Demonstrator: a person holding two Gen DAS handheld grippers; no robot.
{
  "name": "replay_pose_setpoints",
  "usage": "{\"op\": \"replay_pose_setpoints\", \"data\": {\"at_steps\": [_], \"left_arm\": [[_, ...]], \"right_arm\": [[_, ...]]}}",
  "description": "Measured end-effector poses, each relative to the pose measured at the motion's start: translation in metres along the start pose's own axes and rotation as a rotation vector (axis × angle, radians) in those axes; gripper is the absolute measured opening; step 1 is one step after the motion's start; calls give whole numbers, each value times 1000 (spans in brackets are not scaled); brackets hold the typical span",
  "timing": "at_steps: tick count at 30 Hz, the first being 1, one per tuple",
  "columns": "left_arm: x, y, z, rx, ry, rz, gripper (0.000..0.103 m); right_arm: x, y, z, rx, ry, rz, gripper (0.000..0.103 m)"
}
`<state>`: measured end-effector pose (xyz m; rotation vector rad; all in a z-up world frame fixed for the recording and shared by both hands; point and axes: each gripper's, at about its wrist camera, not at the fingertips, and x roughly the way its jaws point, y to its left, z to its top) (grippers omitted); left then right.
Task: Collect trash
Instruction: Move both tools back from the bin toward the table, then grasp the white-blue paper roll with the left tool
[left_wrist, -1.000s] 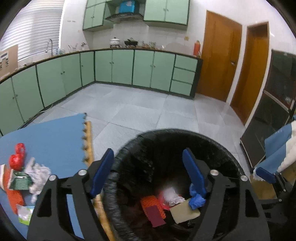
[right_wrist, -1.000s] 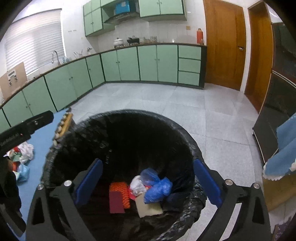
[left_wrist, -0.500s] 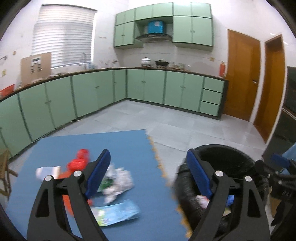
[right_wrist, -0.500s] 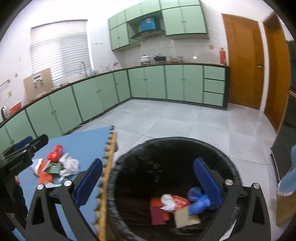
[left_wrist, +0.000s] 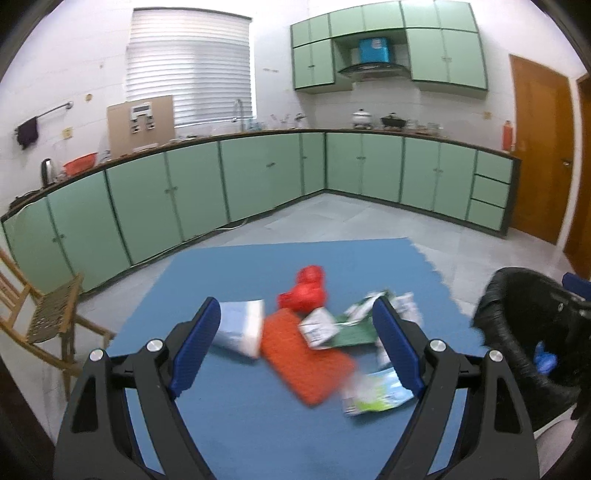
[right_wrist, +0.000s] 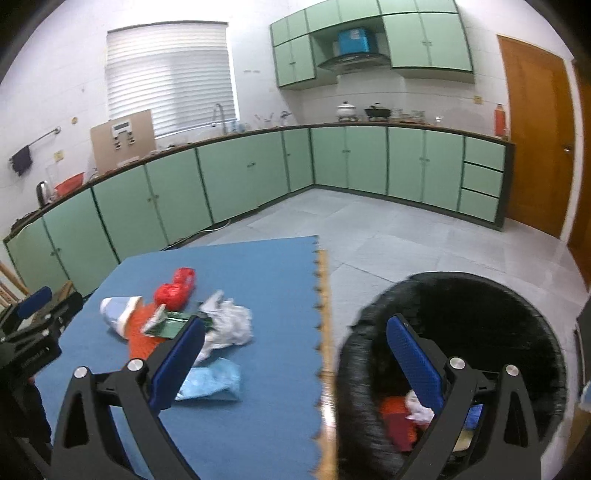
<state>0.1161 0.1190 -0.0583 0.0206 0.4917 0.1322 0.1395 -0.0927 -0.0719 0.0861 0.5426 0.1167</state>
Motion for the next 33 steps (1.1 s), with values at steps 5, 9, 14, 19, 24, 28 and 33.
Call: {"op": "replay_pose_setpoints", "data": {"at_steps": [5, 9, 14, 19, 24, 28, 33], "left_arm": [[13, 30, -3, -27, 17, 49, 82], [26, 45, -7, -29, 38, 67, 82], [47, 54, -16, -36, 74, 76, 82], [59, 62, -23, -42, 93, 85, 82], [71, 65, -24, -46, 110, 86, 82], [82, 68, -27, -51, 127, 87, 82], [95, 69, -30, -63, 150, 86, 83]], "right_arm": [[27, 33, -2, -39, 21, 34, 97], [54, 51, -4, -46, 54, 53, 96], [80, 59, -8, -47, 94, 55, 96], [102, 65, -13, -70, 129, 54, 96], [117, 66, -14, -80, 150, 60, 96], [125, 63, -20, -95, 178, 59, 96], [131, 59, -23, -76, 195, 57, 96]]}}
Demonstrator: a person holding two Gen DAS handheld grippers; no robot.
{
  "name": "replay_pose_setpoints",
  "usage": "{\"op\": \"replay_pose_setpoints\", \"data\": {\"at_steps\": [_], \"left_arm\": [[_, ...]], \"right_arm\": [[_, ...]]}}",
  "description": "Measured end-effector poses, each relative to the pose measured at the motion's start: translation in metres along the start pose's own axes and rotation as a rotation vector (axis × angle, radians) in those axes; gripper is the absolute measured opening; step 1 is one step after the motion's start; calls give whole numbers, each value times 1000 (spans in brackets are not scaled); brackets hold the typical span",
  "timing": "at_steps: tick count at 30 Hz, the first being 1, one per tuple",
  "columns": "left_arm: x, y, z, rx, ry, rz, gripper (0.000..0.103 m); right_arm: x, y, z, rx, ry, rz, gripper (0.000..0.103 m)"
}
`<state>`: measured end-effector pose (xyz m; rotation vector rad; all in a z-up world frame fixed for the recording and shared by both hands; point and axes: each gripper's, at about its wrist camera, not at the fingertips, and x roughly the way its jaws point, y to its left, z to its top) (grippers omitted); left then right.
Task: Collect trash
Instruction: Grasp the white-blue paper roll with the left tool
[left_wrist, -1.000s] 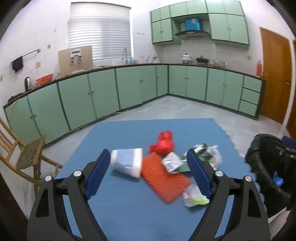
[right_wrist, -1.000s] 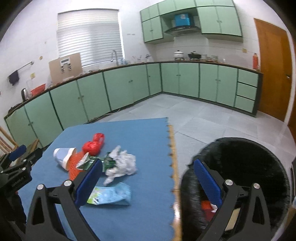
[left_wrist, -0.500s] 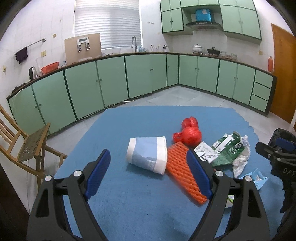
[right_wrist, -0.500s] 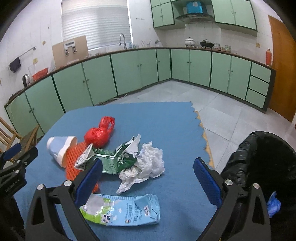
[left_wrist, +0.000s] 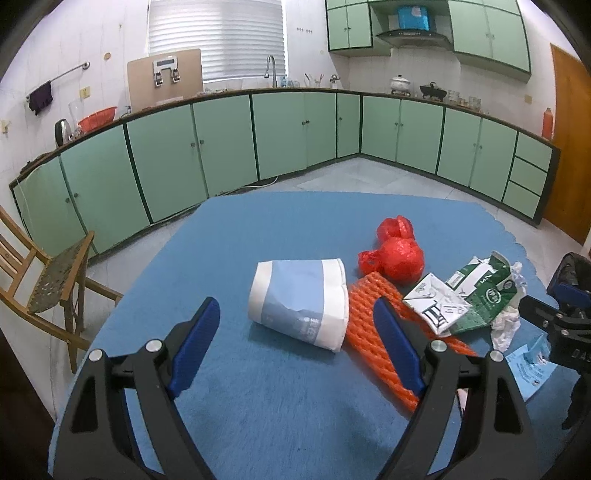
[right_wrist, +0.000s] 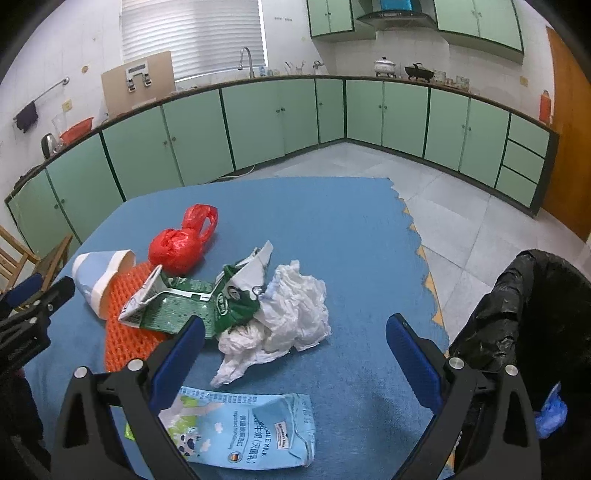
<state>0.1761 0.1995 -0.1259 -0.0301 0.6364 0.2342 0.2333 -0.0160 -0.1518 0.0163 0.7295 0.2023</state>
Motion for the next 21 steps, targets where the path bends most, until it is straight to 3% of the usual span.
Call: {"op": "replay_pose_setpoints", "data": {"at_steps": [7, 16, 21], "left_arm": [[11, 1, 3, 9, 2, 3, 86], [40, 5, 8, 6, 69, -3, 87], [60, 2, 9, 20, 150, -5, 87]], "right_arm": [[1, 5, 7, -3, -10, 15, 96], [6, 13, 9, -23, -9, 22, 96], [9, 12, 11, -6, -7, 21, 97]]}}
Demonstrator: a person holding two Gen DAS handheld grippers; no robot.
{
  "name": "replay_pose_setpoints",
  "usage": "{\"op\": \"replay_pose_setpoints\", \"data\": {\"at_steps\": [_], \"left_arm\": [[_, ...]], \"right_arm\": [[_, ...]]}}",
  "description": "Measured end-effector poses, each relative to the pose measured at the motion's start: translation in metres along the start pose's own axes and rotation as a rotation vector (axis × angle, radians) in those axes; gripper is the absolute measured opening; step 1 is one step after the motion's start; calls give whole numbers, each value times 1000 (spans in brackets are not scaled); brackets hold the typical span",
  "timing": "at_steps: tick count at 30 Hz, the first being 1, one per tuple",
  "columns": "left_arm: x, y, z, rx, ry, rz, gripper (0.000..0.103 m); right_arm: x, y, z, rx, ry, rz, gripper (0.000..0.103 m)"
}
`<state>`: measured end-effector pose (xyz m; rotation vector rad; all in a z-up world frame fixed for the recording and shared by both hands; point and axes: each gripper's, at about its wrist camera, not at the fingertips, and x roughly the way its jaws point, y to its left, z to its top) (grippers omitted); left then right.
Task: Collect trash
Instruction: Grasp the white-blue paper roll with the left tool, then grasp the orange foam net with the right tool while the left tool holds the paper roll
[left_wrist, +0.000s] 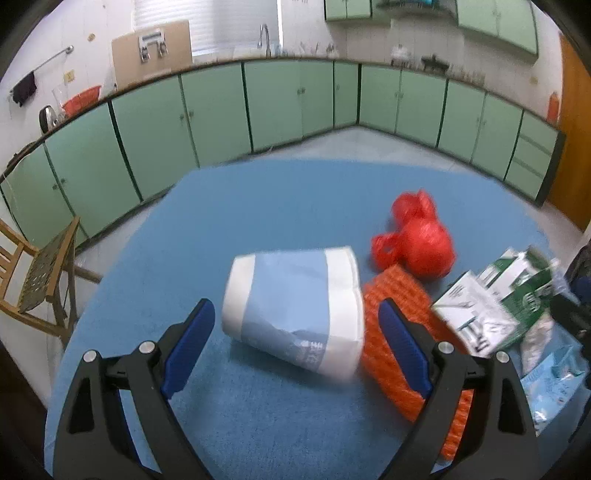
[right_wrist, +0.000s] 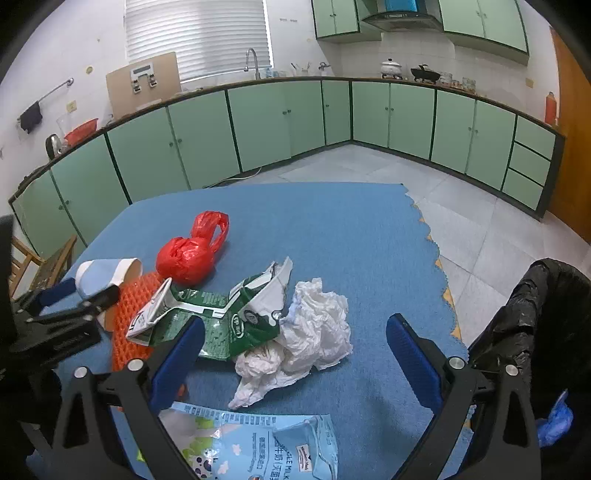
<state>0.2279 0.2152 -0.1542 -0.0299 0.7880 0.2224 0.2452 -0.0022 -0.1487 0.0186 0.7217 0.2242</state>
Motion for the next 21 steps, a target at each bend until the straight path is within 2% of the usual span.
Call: {"op": "replay_pose_setpoints", "data": {"at_steps": [2, 5, 8, 14, 21], "left_arm": [[6, 2, 0, -6, 32, 3, 87], [7, 8, 1, -30, 39, -19, 76], [2, 14, 1, -49, 16, -25, 75], [-16, 18, -1, -63, -37, -1, 75], [-38, 36, -1, -120, -57, 2, 75]], "right_arm": [[1, 0, 0, 0, 2, 3, 97], [0, 0, 0, 3, 3, 6, 97], [-1, 3, 1, -2, -6, 11, 97], [-18, 15, 8, -21, -82, 39, 96], [-29, 37, 17, -44, -119, 77, 96]]}}
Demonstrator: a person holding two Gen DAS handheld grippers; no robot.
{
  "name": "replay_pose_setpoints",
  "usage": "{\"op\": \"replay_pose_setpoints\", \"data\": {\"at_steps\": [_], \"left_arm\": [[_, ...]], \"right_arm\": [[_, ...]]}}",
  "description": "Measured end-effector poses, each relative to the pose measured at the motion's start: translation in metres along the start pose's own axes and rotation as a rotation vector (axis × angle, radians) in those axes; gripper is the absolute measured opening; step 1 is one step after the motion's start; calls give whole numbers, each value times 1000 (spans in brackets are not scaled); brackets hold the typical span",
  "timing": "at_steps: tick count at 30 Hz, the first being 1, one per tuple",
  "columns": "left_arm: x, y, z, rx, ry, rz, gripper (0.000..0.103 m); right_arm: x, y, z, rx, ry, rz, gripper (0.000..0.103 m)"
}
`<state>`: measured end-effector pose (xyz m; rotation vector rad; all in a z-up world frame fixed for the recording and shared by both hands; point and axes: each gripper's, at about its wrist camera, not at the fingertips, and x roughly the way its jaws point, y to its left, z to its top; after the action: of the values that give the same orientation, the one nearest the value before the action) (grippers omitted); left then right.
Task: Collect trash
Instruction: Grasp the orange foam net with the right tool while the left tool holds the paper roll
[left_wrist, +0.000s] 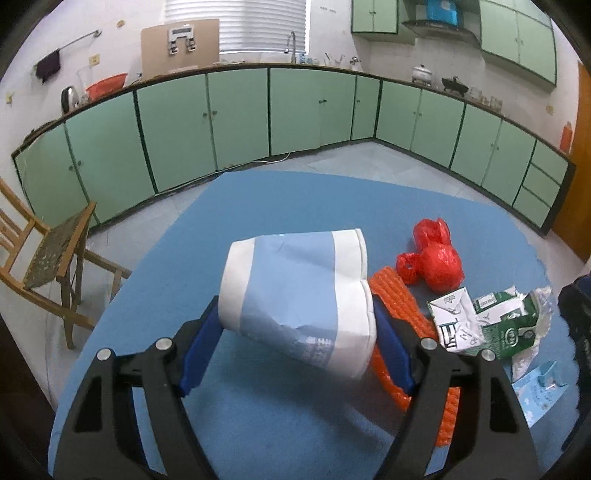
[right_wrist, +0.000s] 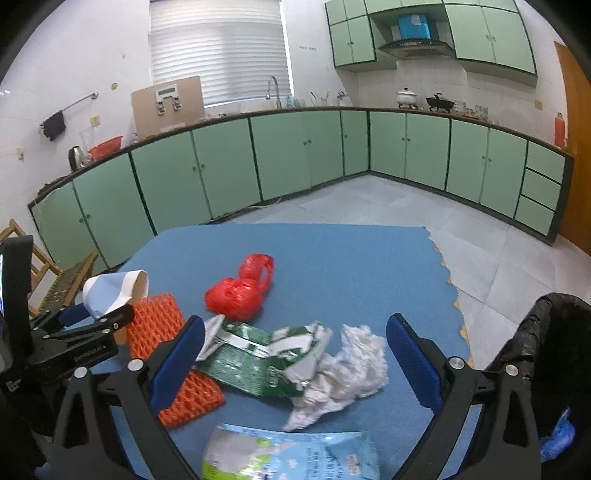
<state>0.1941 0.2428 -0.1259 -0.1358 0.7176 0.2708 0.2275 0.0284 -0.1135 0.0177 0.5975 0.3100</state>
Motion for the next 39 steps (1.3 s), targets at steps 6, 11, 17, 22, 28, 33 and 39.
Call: {"op": "replay_pose_setpoints", "data": {"at_steps": [6, 11, 17, 22, 28, 33, 39], "left_arm": [[-5, 9, 0, 1, 8, 3, 75], [2, 12, -13, 29, 63, -4, 75], [-1, 20, -22, 27, 69, 3, 75], [-2, 24, -25, 28, 79, 7, 75], [-2, 30, -30, 25, 87, 12, 75], [3, 32, -35, 22, 104, 14, 75], [2, 35, -35, 25, 100, 13, 75]], "right_arm": [[5, 20, -5, -18, 36, 47, 96], [9, 32, -14, -39, 72, 60, 96], [2, 48, -31, -83, 116, 116, 88], [10, 61, -46, -88, 175, 156, 73], [26, 66, -52, -76, 215, 166, 65], [32, 64, -53, -82, 234, 157, 65], [22, 68, -44, -99, 194, 187, 60]]}}
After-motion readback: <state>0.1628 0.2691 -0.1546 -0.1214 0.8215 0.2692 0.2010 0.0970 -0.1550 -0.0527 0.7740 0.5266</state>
